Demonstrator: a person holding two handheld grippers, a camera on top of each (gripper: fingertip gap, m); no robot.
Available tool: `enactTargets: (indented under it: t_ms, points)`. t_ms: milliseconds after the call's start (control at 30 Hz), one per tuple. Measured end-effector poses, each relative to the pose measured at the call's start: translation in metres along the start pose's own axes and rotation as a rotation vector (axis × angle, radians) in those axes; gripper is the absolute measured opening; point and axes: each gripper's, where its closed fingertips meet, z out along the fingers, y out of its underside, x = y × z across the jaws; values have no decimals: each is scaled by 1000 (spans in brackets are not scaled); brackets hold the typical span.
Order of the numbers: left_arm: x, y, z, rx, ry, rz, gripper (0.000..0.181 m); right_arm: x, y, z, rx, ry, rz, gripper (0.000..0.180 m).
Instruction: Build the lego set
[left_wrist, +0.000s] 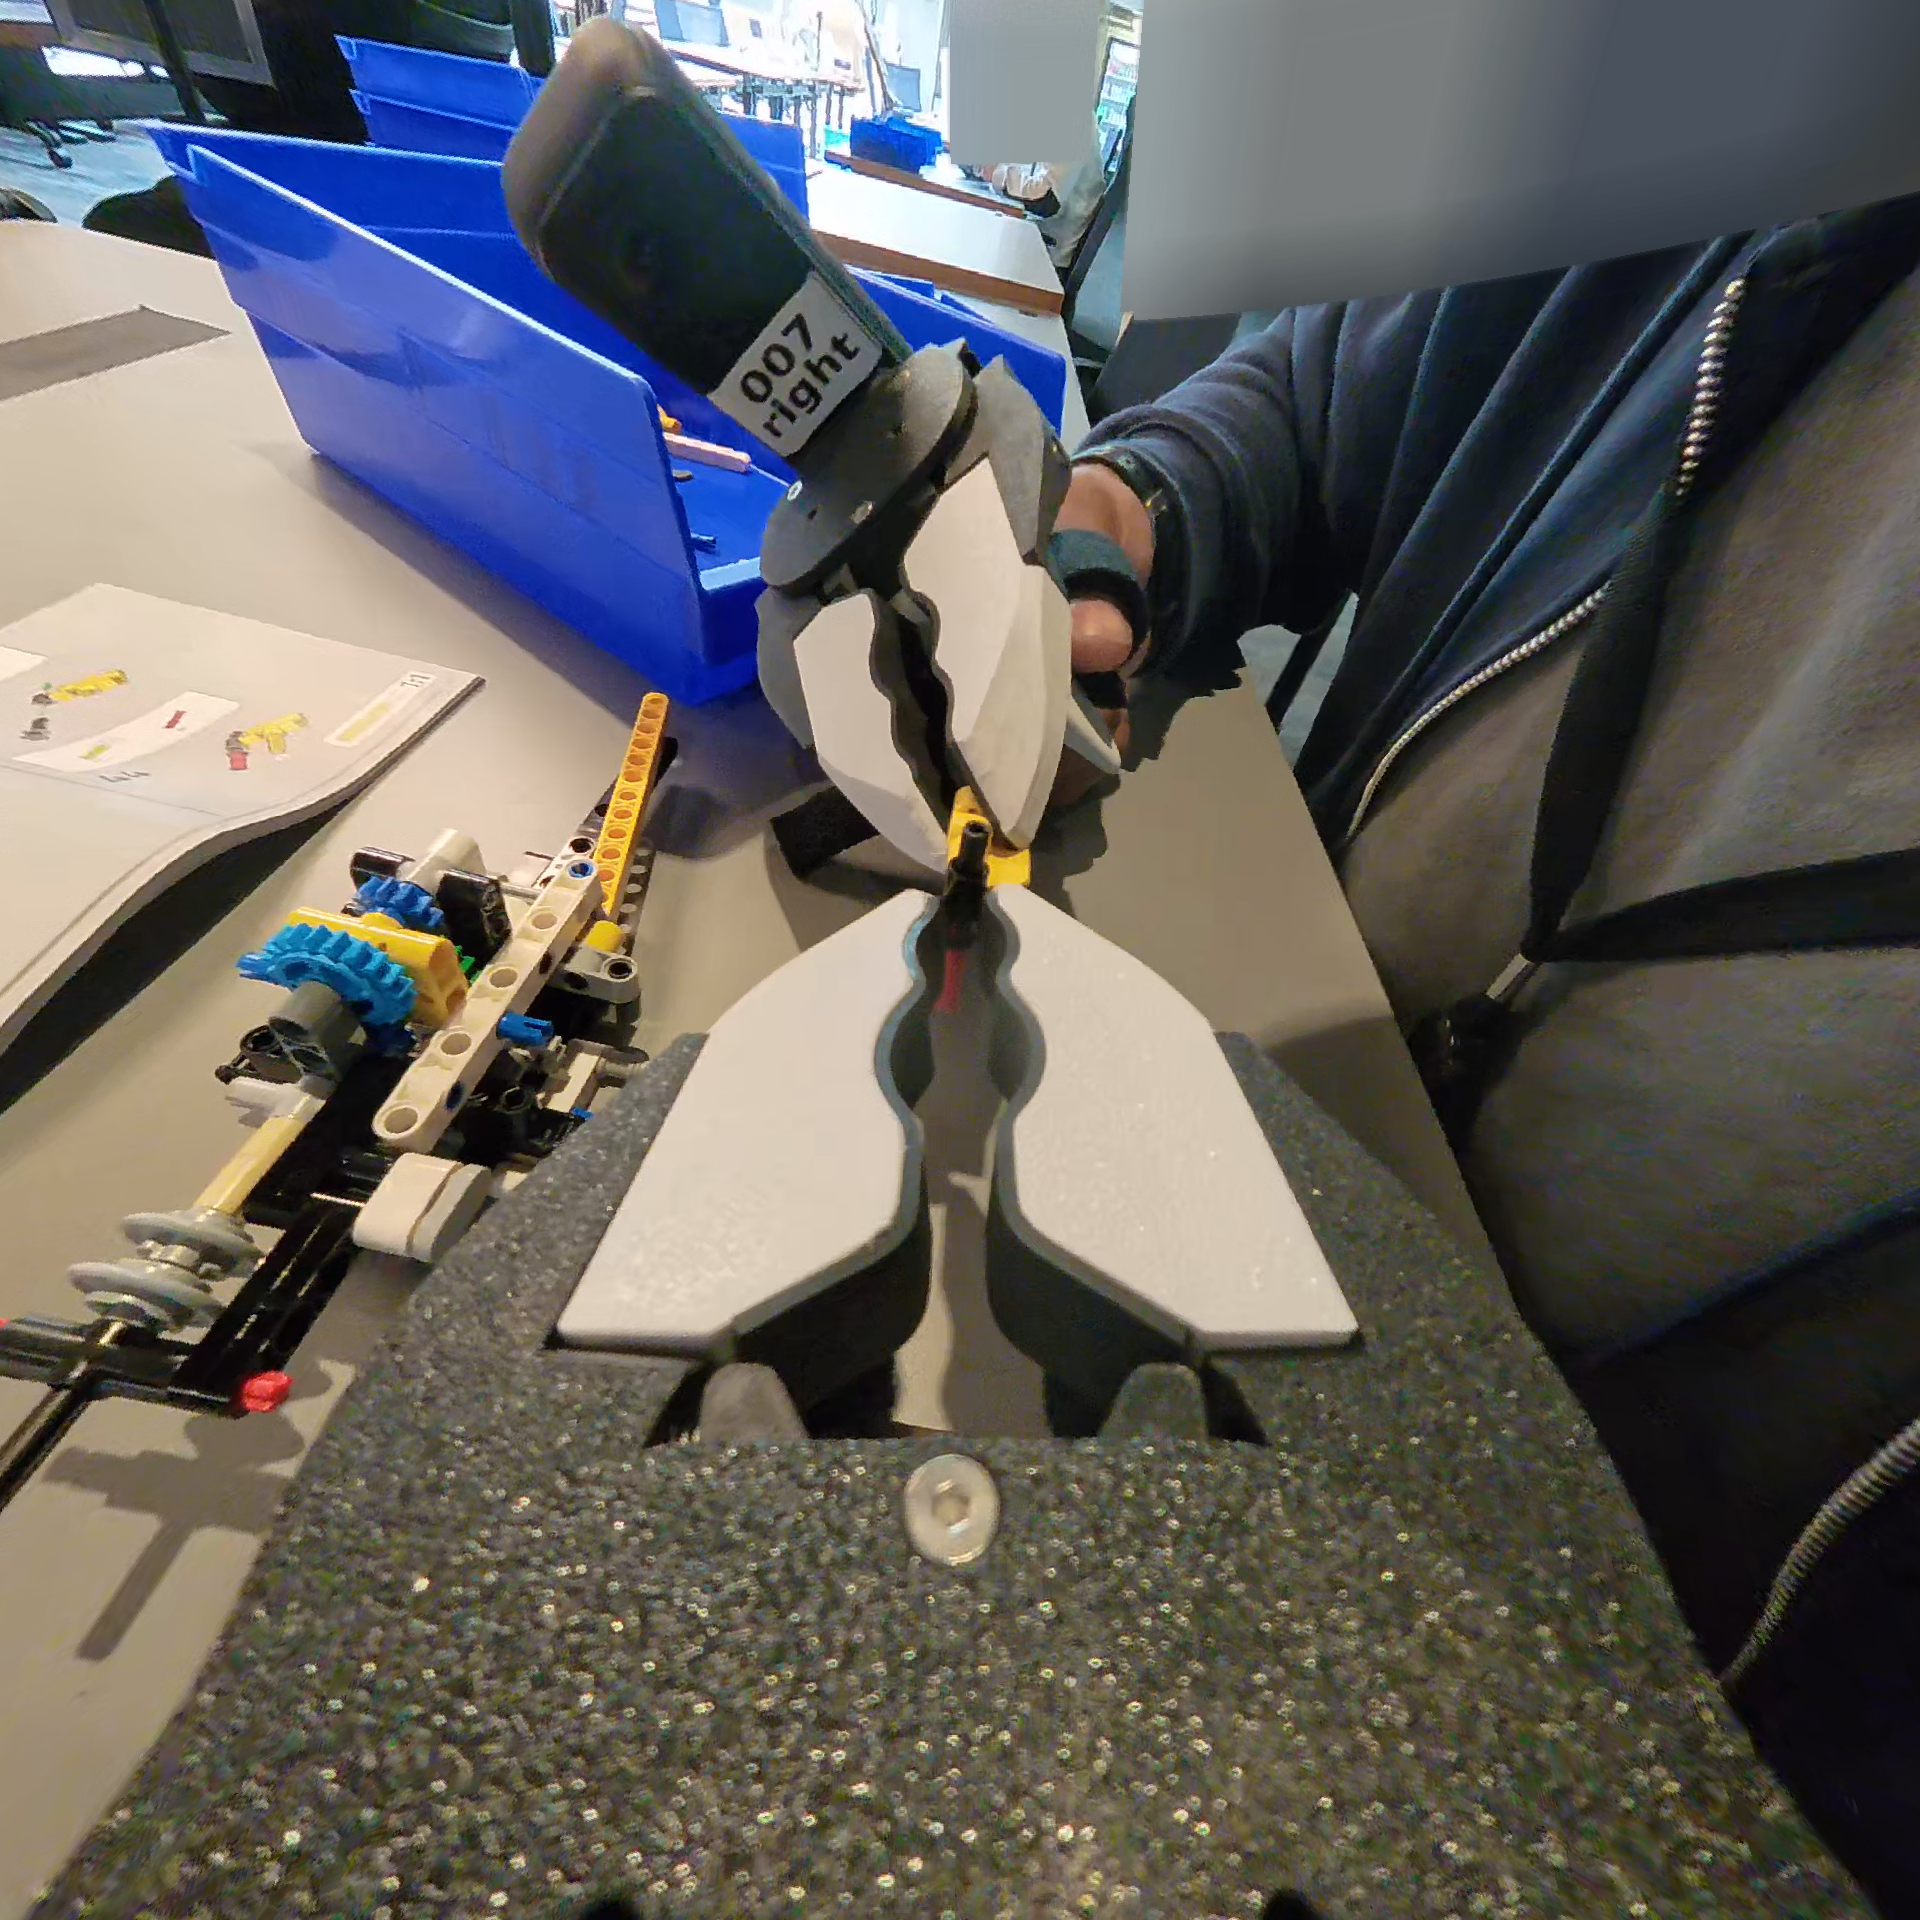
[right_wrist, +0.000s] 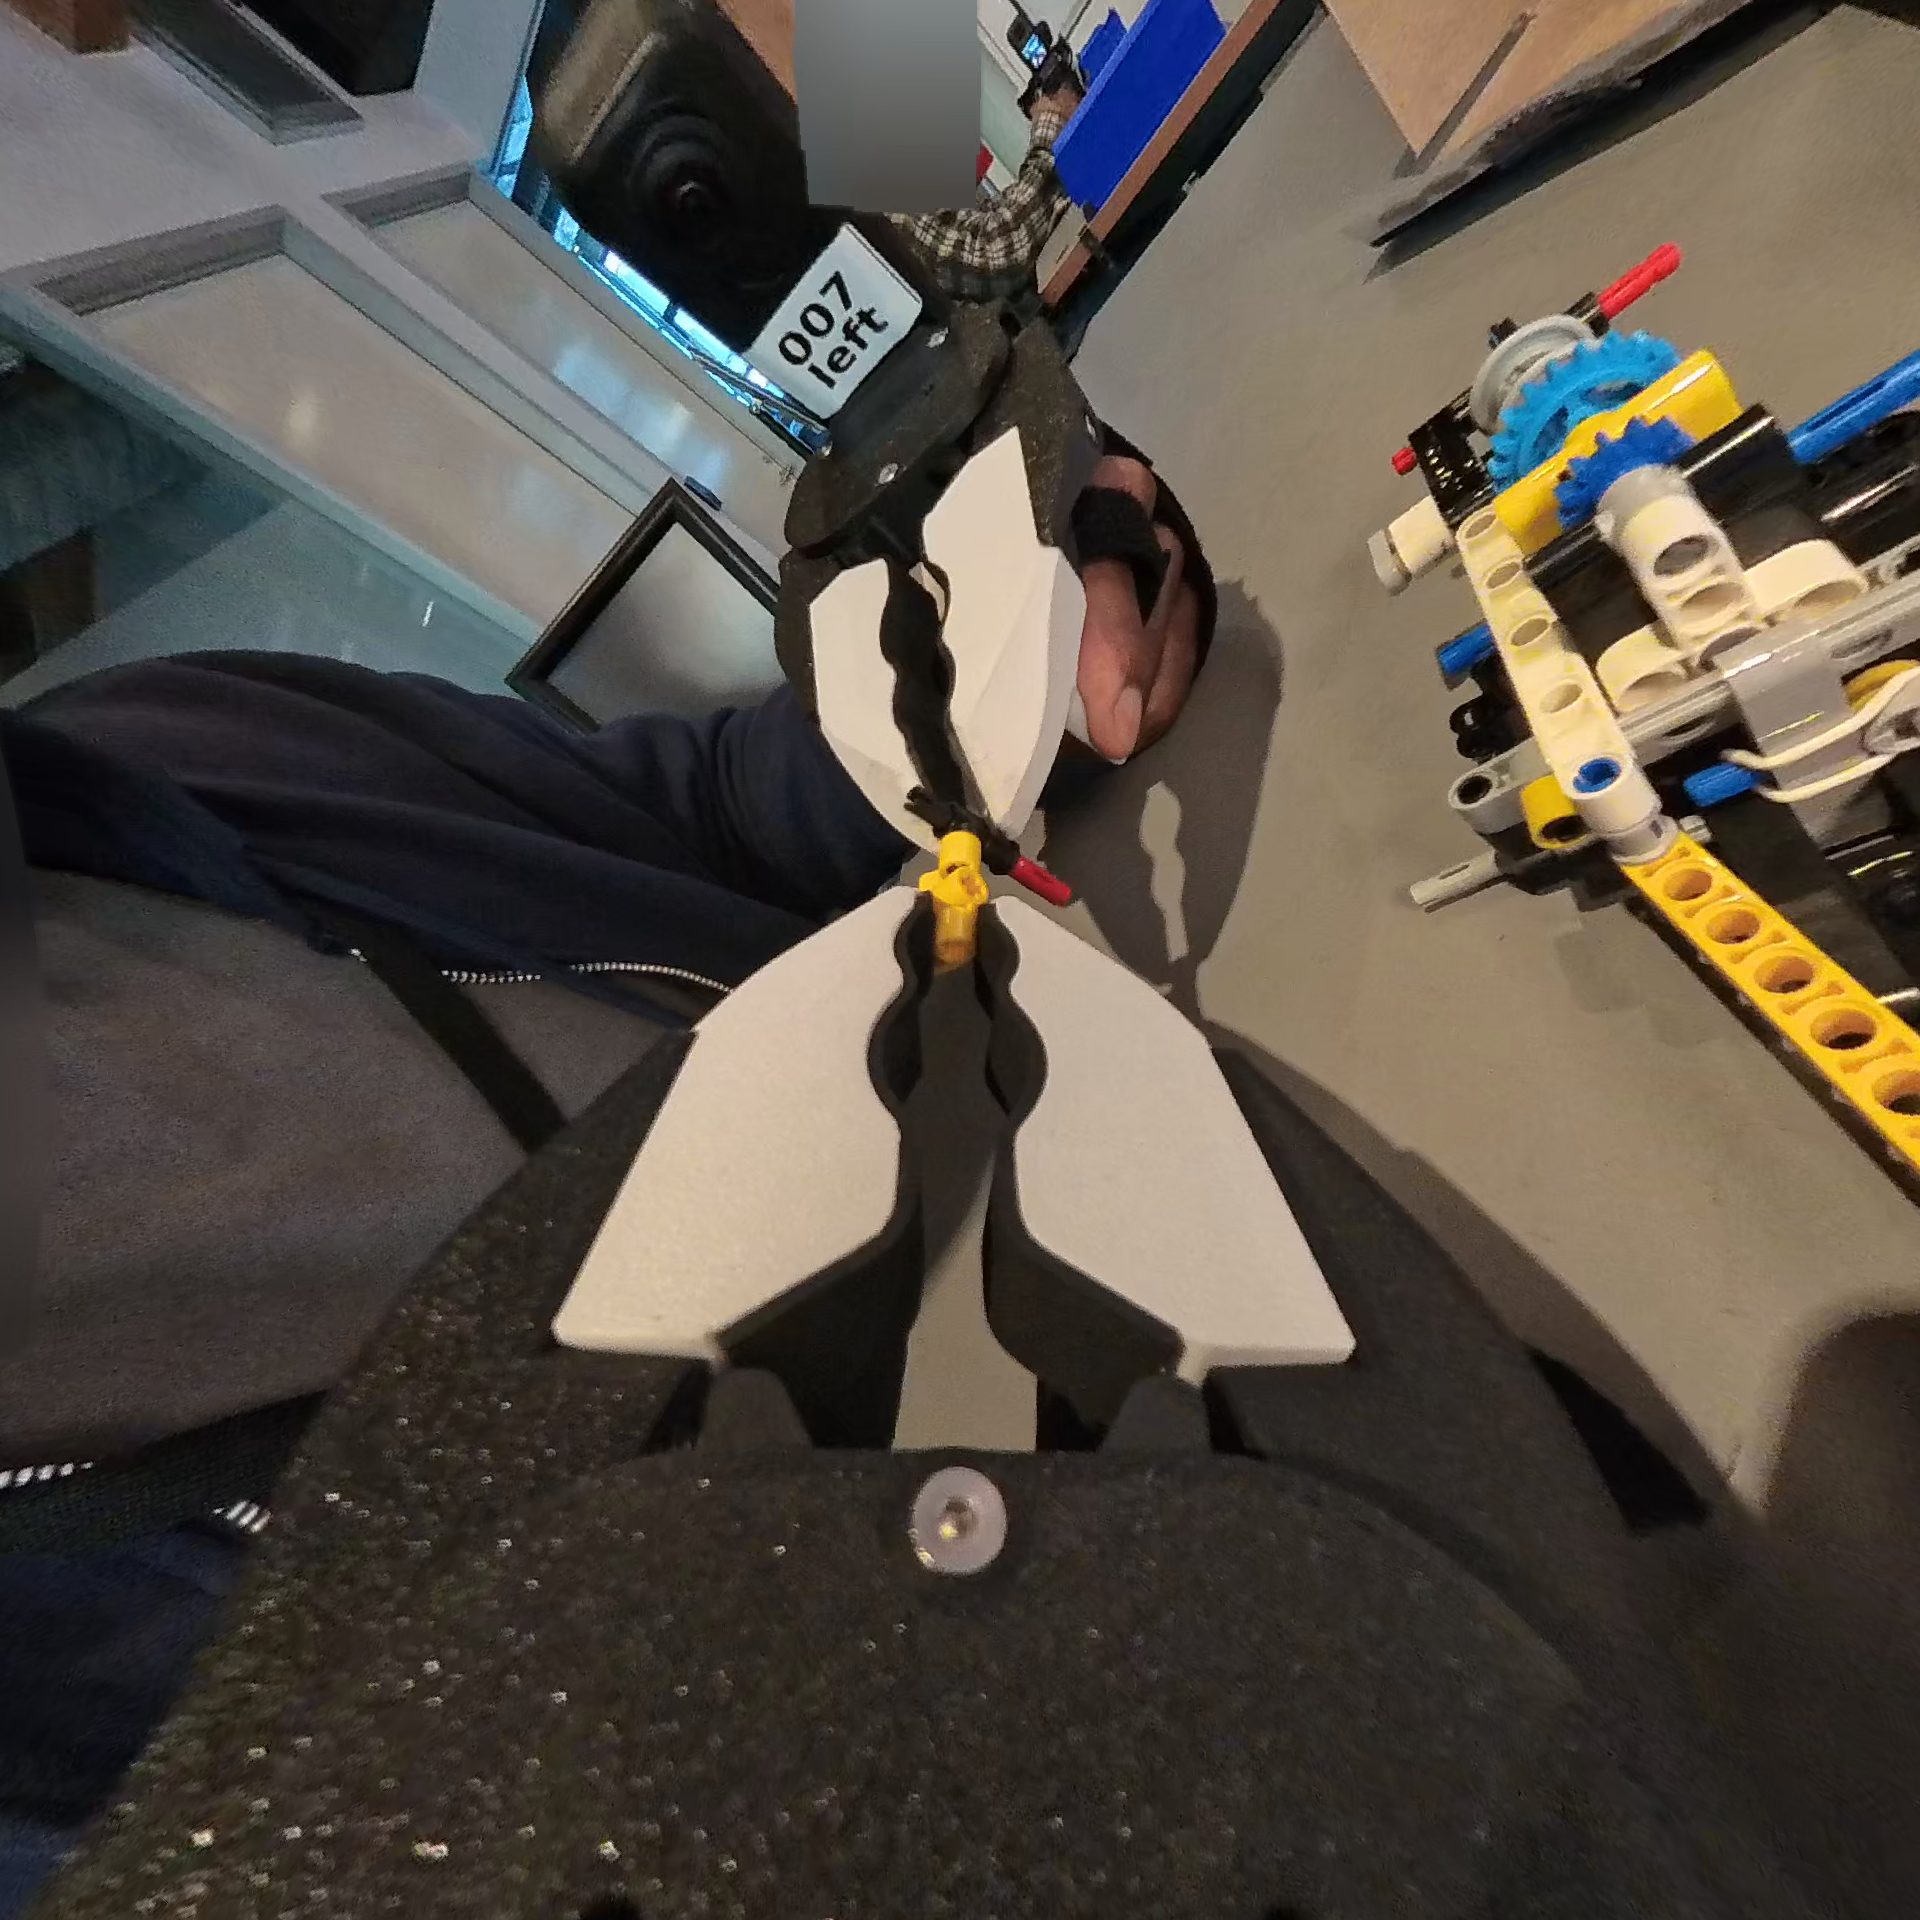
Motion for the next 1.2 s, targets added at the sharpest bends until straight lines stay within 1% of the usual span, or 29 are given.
enactTargets:
  t_ms: [100,267,433,600,733,833,1200]
  points:
    - [1,0,0,0,8,3,7,-1,1,0,-5,-11,8,8]
    - [-3,-1,1,3,-27,5,7,3,-2,-1,3,-22,58,8]
    - [-3,0,3,-4,-34,38,12,1,-2,-1,-9,-46,56,8]
    - [0,3,7,-33,-30,159,12,-4,0,-1,-21,-85,55,8]
    - [1,4,11,-47,-48,260,7,-5,1,0,-35,-90,58,8]
    - [0,4,11,-47,-48,253,7,-4,1,0,-28,-84,58,8]
    - [-2,-8,0,54,-21,140,7,-7,-10,-2,71,-66,25,8]
